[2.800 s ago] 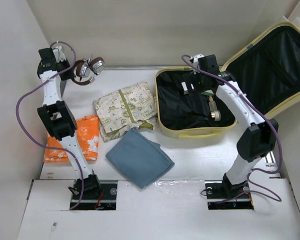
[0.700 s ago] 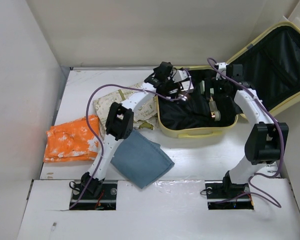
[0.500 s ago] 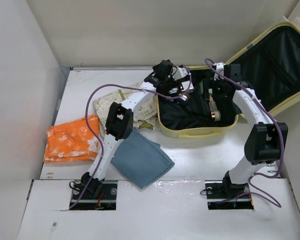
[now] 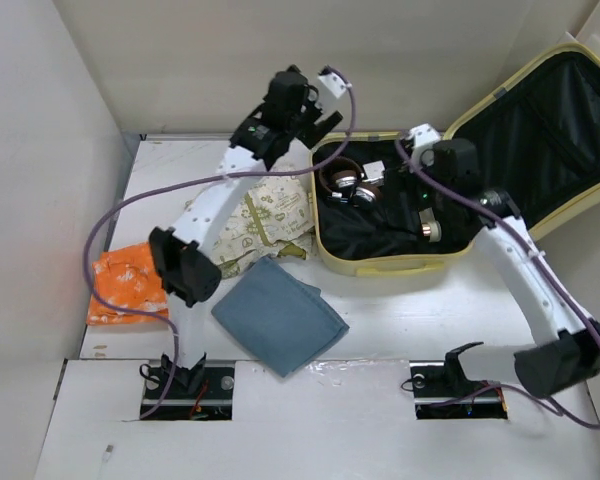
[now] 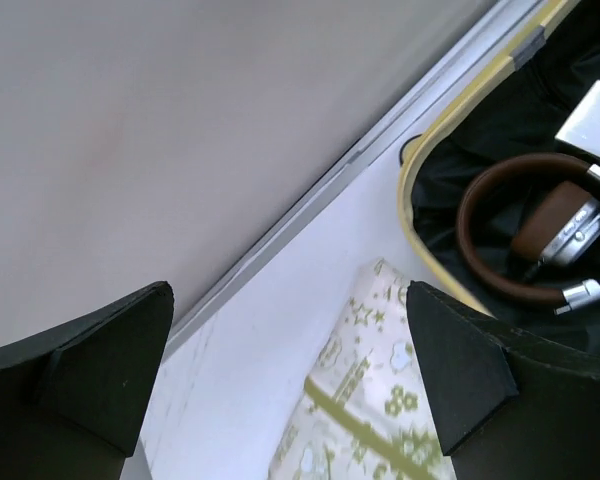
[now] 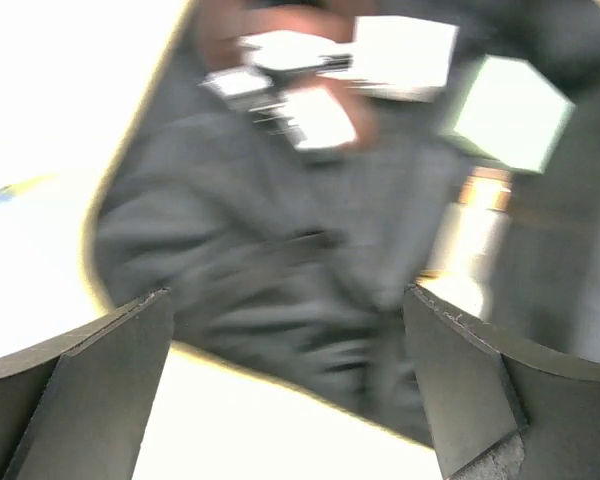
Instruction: Pack the luggage
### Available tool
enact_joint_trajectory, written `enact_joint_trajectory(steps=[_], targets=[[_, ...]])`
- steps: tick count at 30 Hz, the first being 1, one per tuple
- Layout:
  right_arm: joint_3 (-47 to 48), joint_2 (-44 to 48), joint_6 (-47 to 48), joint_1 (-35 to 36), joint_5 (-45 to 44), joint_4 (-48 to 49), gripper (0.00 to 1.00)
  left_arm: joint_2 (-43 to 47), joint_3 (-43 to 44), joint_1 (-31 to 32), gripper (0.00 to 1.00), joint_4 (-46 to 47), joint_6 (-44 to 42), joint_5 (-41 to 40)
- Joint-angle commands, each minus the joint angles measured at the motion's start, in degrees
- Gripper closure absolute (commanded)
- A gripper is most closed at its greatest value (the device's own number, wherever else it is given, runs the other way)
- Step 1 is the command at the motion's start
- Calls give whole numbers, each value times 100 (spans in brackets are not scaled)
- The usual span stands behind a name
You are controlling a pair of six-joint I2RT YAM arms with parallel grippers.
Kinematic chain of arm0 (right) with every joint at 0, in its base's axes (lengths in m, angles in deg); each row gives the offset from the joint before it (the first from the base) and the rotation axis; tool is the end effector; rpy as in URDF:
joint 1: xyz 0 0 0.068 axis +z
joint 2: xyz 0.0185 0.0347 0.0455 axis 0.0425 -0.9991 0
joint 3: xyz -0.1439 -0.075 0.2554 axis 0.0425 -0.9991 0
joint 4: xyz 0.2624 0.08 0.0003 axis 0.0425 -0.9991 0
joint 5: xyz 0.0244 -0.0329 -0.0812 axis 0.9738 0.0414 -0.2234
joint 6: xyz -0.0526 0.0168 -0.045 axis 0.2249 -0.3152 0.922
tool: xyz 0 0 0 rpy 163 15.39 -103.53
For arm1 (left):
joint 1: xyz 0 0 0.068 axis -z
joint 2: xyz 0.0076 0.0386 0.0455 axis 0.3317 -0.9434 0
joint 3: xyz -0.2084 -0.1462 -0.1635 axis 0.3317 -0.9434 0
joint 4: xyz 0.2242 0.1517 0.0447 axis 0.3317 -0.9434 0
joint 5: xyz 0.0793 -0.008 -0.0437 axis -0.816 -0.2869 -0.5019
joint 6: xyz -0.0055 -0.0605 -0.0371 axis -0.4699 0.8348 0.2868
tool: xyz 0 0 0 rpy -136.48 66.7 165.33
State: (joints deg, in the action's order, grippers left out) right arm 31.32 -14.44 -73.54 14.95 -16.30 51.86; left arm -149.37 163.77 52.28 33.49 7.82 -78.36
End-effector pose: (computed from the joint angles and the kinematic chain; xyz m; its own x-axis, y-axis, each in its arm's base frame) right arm 0.2904 0.0937 0.4005 -0.5050 -0.2488 -0.8265 -0.3799 0.9239 -0.0460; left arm 0.4402 -0.2755 0.4601 0.0953 0.5995 -0.7947 0.4522 0.6851 0.5711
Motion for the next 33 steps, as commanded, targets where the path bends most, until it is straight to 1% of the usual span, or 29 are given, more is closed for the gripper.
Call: enact_joint_trajectory(steps=[1,2,3,5,6,8,10,13,14,15,16,17,18,19,20,21,22,23,24,25,26,28,29,31,33], targets=[[-414,315,-347,1167,-246,-385,0,903,-249,-179,0,-1167,691,315],[-623,368,-522,1710,-246,-447,0,1313,-468,-179,0,-1421,786,368],[-625,368,-524,1976,-246,-448,0,1544,-635,-179,0,-1494,787,368],[-1054,368,-804,2469,-45,-317,0,1966,-1170,-179,0,-1564,901,368],[-1204,299,-918,2941,17,-229,0,2316,-1321,-179,0,-1565,954,368],[-1582,96,-1313,3331,87,-53,0,2564,-1559,-179,0,-1635,1138,168],[-1785,-105,-1551,3717,141,368,0,2854,-1867,-363,0,-1705,1305,166],[-1847,-676,-1832,3850,405,912,0,3205,-2201,-574,0,-1758,1718,455],[-1847,-1000,-1998,3851,405,993,0,3294,-2271,-775,0,-1758,1797,587],[-1847,-1142,-2096,3851,405,1063,0,3391,-2342,-925,0,-1819,1868,980],[-1847,-1283,-2201,3851,344,1212,0,3601,-2516,-1109,0,-1819,1981,1210],[-1847,-1397,-2472,3851,273,1292,0,3716,-2614,-1459,0,-1880,1983,1360],[-1899,-1616,-2597,3851,221,1388,0,3821,-2719,-1602,0,-1881,2043,1492],[-1900,-1723,-2737,3851,98,1459,0,3936,-3007,-1699,0,-1881,2044,1493],[-1900,-1845,-2878,3851,97,1529,0,4233,-3210,-1778,0,-1881,2044,1493],[-1969,-2073,-3166,3851,36,1530,0,4418,-3439,-1779,0,-1811,2044,1493],[-2048,-2180,-3317,3851,35,1530,0,4611,-3658,-1831,0,-1811,2105,1546],[-2127,-2259,-3423,3851,140,1739,0,4796,-4035,-1832,0,-1811,2106,1668],[-2215,-2312,-3546,3956,141,1889,0,5172,-4178,-2067,0,-1811,2106,1861],[-2425,-2417,-3608,4017,193,2169,0,5489,-4397,-2156,0,-1811,2106,1976],[-2523,-2470,-3669,4088,194,2172,0,5492,-4503,-2226,0,-1811,2106,1977],[-2794,-2654,-3853,4272,360,2601,0,5834,-4575,-2410,0,-1758,2158,1977],[-2892,-2707,-3950,4360,361,2741,2,5887,-4636,-2516,0,-1758,2158,2116],[-3059,-2804,-4144,4666,571,3321,17,5949,-4567,-2805,0,-1828,2211,2336],[-3209,-3006,-4407,4843,712,3664,39,5949,-4488,-2869,0,-1881,2211,2486]])
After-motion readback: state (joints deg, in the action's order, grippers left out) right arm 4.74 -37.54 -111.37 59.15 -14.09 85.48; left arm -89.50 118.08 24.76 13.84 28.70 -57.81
